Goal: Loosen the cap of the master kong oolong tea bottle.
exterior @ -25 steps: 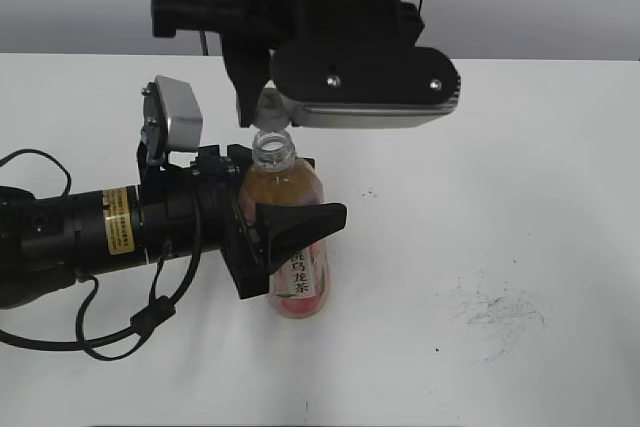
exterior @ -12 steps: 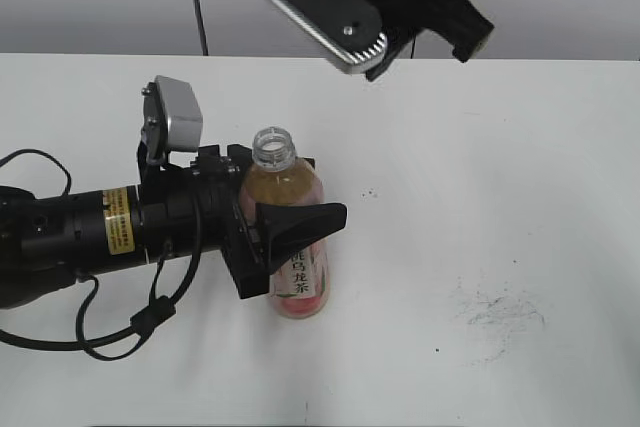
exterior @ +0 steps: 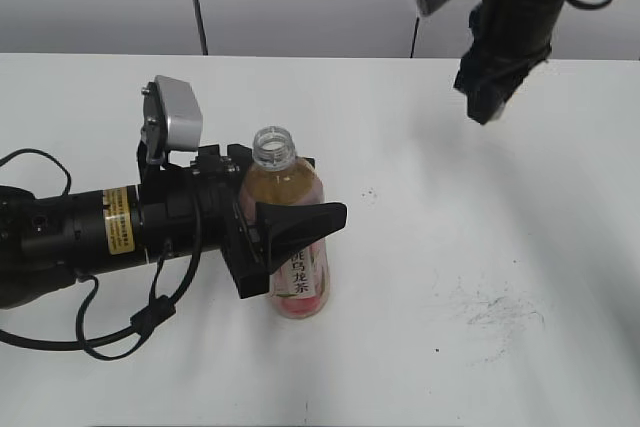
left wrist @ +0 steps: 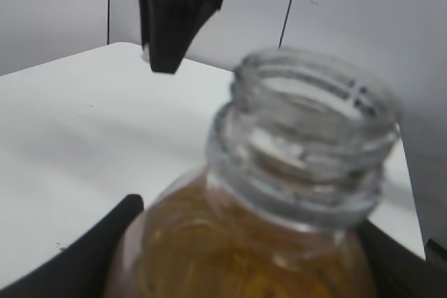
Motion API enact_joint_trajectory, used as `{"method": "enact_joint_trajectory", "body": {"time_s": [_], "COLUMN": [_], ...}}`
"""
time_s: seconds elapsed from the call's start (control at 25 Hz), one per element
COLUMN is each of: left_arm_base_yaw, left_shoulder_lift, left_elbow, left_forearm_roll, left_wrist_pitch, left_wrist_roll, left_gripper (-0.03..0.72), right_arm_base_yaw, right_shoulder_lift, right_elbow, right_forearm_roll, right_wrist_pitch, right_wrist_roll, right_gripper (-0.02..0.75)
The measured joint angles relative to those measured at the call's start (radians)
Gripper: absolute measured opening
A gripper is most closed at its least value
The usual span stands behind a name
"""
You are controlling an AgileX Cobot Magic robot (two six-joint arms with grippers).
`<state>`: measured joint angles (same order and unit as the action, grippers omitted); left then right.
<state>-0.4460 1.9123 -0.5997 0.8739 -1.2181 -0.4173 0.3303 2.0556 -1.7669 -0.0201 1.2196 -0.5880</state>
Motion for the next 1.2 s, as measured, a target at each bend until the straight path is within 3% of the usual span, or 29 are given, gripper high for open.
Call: {"method": "enact_joint_trajectory", "body": {"time_s": [0.12,0.28,0.52,0.68,0.88,1.2], "left_arm_base_yaw": [0.000,0.000,0.000,0.000,0.000,0.000], "left_shoulder_lift": [0.000,0.000,0.000,0.000,0.000,0.000], "left_elbow": [0.000,0.000,0.000,0.000,0.000,0.000], "left_forearm_roll": [0.000,-0.001,-0.001,-0.001,0.002,0.008], "left_wrist_pitch": [0.000,0.000,0.000,0.000,0.000,-0.001], "left_wrist_roll": [0.000,0.000,-0.001,-0.001,-0.001,0.016], "left_gripper": [0.448,0.448,0.448,0.448,0.448,0.464], "right_arm_base_yaw": [-0.014,-0.014,-0.014,-0.014,-0.014,-0.014], "right_shoulder_lift": [0.017,0.017,0.020,0.023,0.023,-0.003], "right_elbow": [0.124,0.334,0.534,0.556,0.556,0.556], "right_forearm_roll": [0.001,0.020,0.040,0.042,0.046,0.046], "right_wrist_pitch": [-0.005,-0.022,-0.196,-0.258,-0.278,-0.306], "right_wrist_roll": [0.181,0.282,0.363,0.418,0.472,0.500], "right_gripper": [0.271,0.271,0.273,0.373,0.593,0.569]}}
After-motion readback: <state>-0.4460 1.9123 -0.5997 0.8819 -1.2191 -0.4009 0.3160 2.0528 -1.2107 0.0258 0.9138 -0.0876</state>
